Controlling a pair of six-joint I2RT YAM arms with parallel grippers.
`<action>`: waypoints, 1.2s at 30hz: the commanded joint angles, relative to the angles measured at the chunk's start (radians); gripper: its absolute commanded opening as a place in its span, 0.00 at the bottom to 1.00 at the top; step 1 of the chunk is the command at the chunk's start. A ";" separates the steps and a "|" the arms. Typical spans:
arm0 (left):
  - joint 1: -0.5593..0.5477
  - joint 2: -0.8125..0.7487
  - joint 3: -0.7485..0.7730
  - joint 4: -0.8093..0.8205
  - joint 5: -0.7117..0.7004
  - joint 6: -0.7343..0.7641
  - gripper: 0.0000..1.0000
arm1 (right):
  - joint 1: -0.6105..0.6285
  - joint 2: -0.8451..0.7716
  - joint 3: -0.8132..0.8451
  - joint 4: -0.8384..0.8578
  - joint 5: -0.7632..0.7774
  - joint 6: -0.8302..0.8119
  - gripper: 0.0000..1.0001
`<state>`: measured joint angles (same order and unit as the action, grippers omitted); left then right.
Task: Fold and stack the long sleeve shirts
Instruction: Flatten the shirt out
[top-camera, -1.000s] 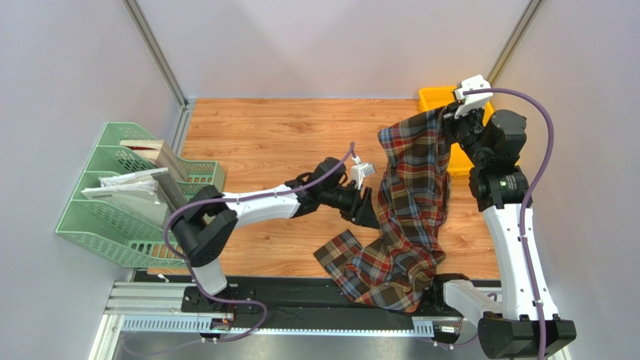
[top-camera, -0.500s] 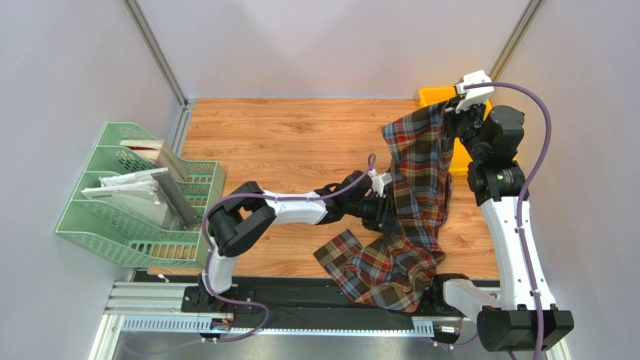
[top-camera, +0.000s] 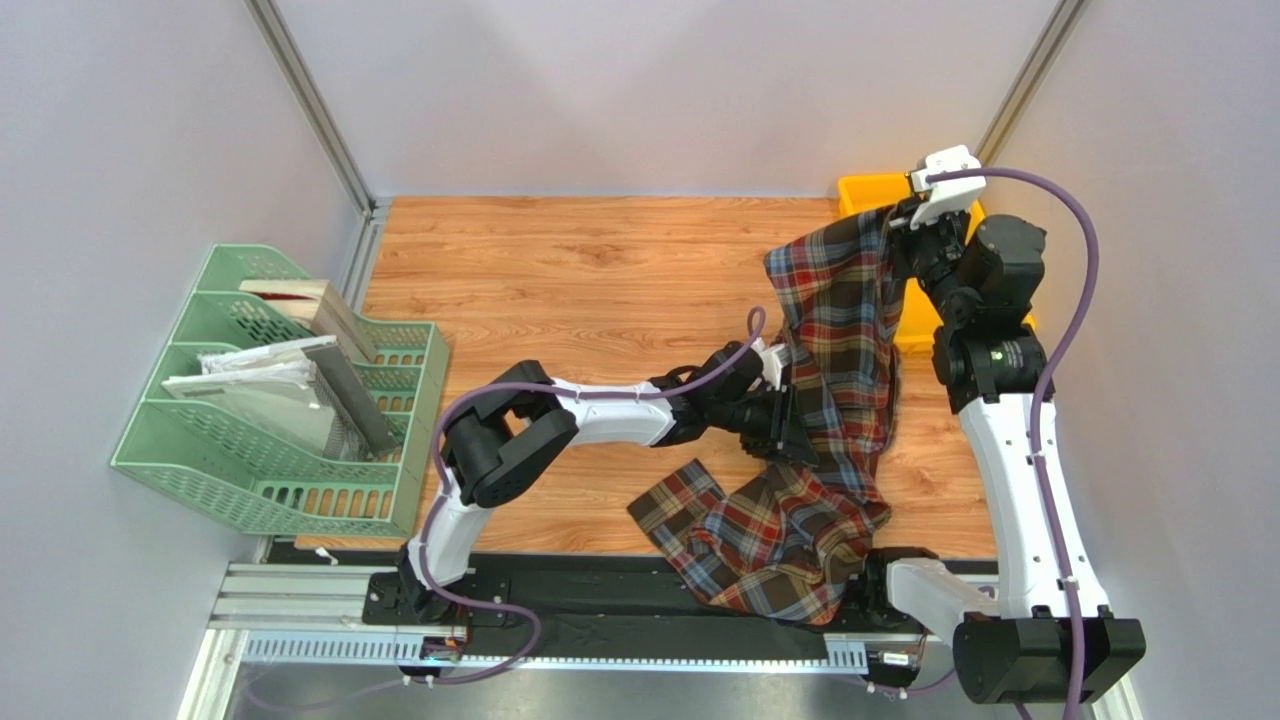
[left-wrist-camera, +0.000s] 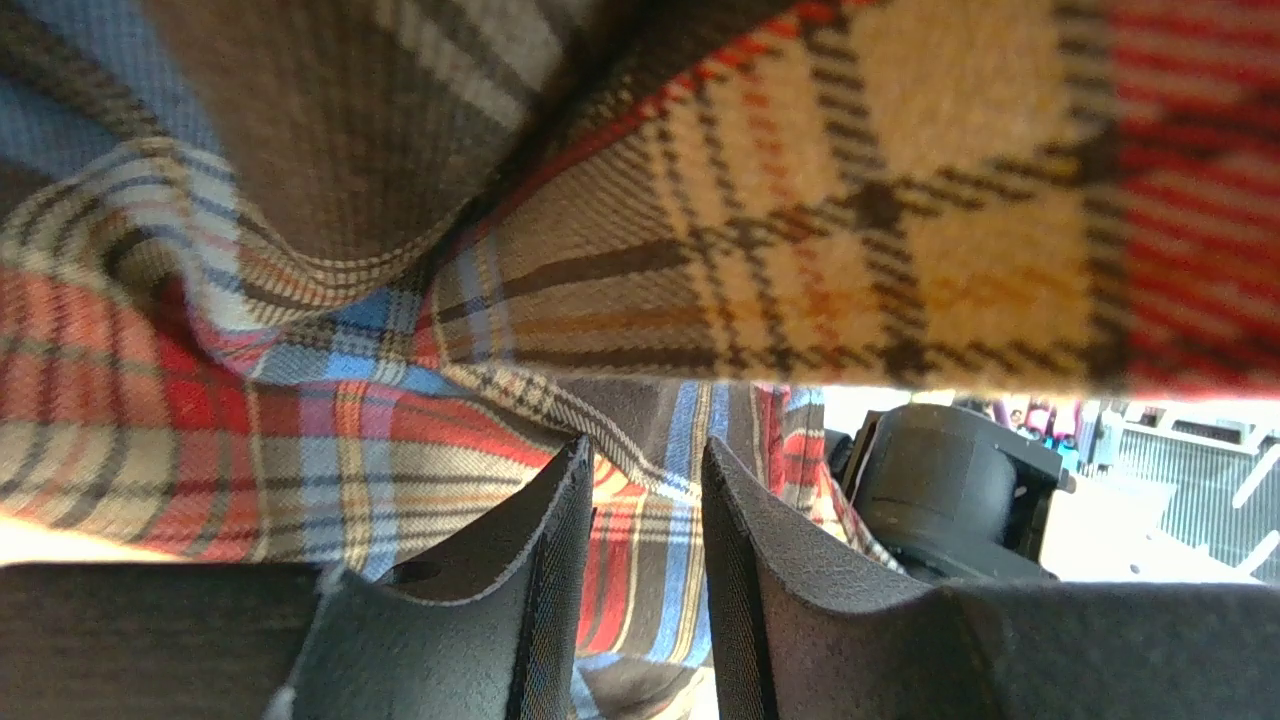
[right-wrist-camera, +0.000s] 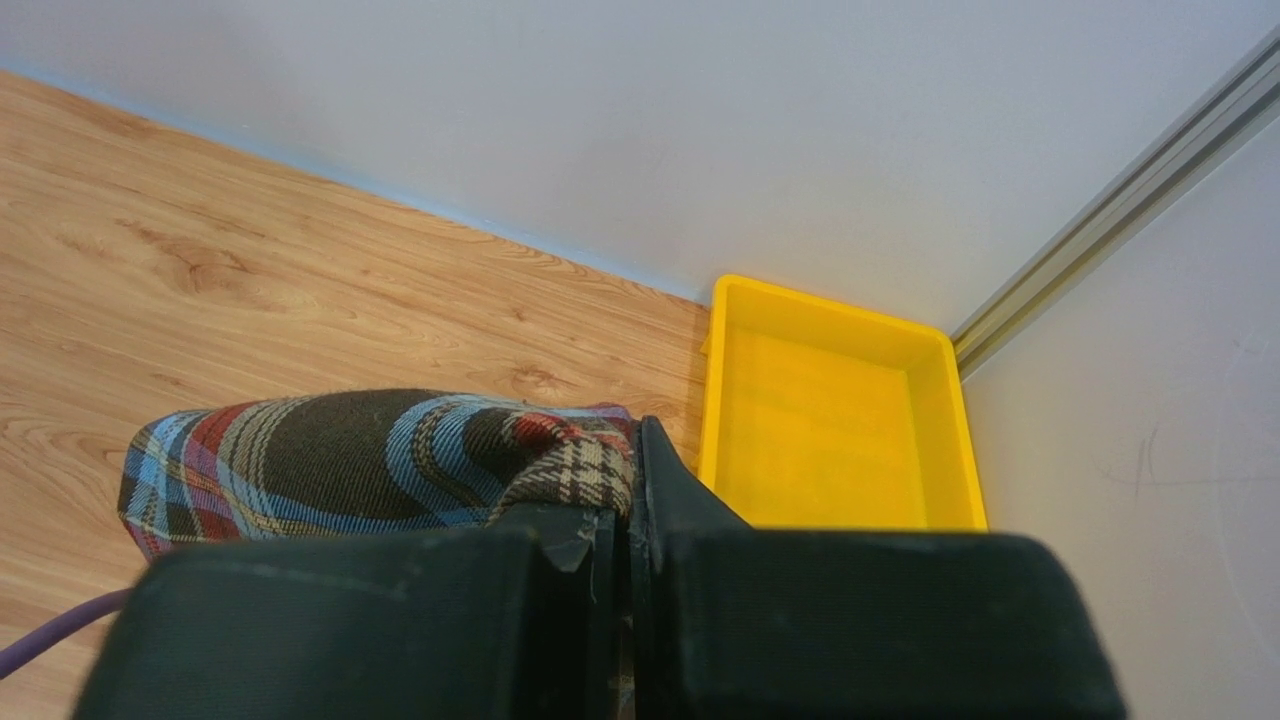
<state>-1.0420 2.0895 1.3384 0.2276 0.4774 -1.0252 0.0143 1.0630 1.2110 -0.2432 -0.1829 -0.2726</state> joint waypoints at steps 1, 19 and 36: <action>-0.016 0.030 0.054 0.009 -0.016 -0.026 0.39 | -0.005 -0.029 -0.001 0.070 -0.003 0.009 0.00; -0.020 0.110 0.148 -0.011 -0.025 -0.035 0.43 | -0.057 -0.031 -0.001 0.074 -0.020 0.000 0.00; 0.278 -0.236 0.091 -0.876 -0.003 0.768 0.00 | -0.073 -0.063 0.018 -0.082 -0.035 -0.089 0.00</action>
<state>-0.8913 2.0293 1.4380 -0.2050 0.5179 -0.6968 -0.0517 1.0367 1.2087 -0.2703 -0.1970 -0.3031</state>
